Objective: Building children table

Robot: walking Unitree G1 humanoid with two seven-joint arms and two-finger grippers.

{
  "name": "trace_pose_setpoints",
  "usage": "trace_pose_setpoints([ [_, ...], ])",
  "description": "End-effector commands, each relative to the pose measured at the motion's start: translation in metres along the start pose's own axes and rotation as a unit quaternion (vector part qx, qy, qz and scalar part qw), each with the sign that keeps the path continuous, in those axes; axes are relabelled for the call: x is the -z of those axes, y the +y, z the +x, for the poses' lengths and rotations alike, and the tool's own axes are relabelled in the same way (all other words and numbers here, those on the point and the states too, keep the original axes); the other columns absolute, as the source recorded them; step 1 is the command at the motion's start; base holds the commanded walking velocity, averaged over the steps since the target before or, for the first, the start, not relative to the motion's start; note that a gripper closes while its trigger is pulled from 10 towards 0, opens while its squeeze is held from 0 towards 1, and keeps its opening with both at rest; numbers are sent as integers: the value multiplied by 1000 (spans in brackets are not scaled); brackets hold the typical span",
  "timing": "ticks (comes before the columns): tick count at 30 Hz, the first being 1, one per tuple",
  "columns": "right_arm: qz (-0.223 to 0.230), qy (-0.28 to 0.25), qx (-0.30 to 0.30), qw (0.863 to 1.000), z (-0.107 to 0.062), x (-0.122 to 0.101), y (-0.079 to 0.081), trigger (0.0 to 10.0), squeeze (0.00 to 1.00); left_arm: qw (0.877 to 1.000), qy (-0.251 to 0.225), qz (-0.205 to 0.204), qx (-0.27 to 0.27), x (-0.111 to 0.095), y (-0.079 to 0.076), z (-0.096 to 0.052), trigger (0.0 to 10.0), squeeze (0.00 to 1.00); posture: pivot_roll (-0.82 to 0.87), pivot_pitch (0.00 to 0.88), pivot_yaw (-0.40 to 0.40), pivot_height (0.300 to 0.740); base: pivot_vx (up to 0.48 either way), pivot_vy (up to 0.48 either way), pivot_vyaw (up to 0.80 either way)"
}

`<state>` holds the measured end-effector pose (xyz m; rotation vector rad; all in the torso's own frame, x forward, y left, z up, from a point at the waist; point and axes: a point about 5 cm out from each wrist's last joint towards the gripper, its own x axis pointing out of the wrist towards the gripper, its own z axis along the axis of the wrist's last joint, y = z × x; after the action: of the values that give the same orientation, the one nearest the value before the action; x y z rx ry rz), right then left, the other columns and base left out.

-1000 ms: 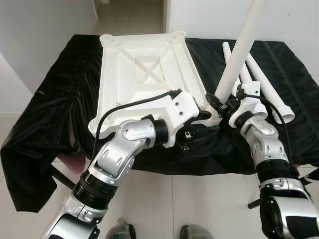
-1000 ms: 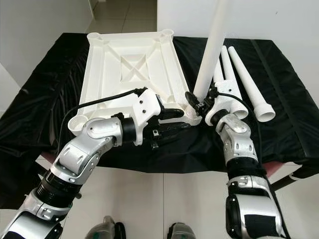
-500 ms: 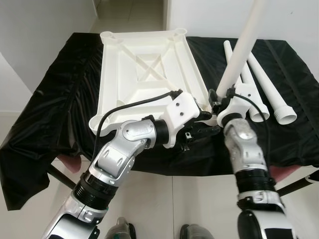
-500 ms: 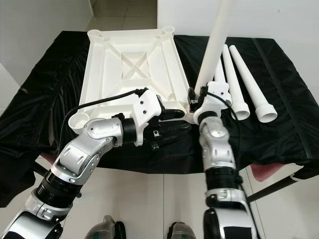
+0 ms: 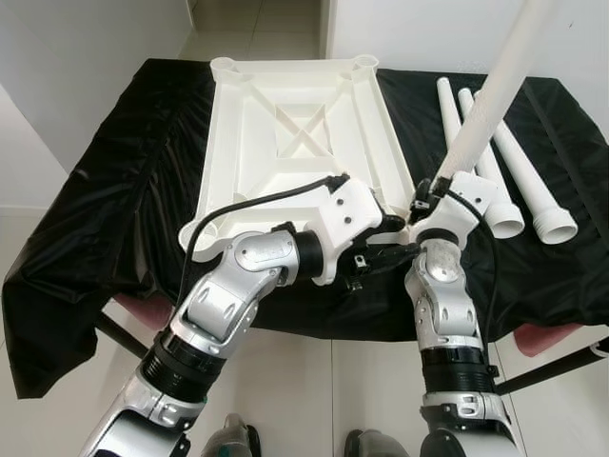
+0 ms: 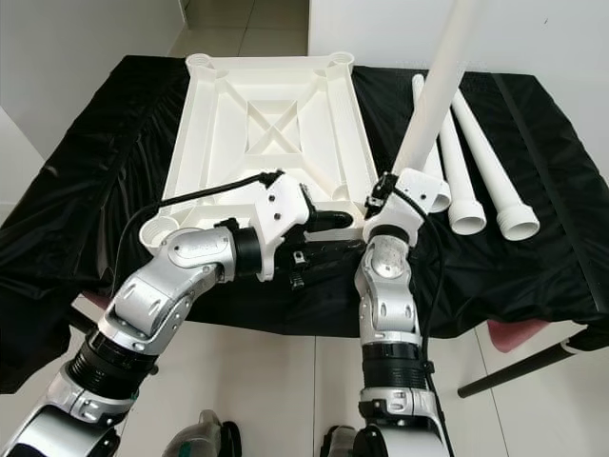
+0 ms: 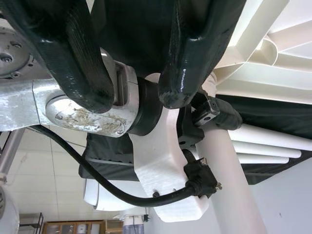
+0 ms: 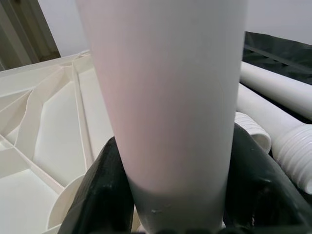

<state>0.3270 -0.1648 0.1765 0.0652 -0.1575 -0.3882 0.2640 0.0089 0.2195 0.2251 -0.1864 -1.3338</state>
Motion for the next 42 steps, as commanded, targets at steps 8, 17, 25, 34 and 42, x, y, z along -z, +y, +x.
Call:
trace_pose_setpoints([
  [8,3,12,29,1000,-2,2,-7,10000,1000,1000,-1,5,-3,-1,-3,0,10000,0,-51,33,40,740,0,0,0],
  [17,42,2,-69,997,-5,-3,8,10000,1000,1000,-1,5,-3,-1,-3,0,10000,0,-53,39,40,740,0,0,0],
  [25,46,-6,-133,990,-3,-6,9,10000,1000,1000,-1,5,-4,-2,-2,1,10000,0,-56,45,39,740,0,0,0],
  [34,34,-22,-249,968,19,-16,-19,10000,0,1000,-1,7,-6,-2,0,1,10000,0,-57,48,42,740,0,0,0],
  [42,-14,-9,-321,947,22,-8,-29,10000,0,1000,-2,8,-7,-2,0,0,10000,0,-57,48,42,740,0,0,0],
])
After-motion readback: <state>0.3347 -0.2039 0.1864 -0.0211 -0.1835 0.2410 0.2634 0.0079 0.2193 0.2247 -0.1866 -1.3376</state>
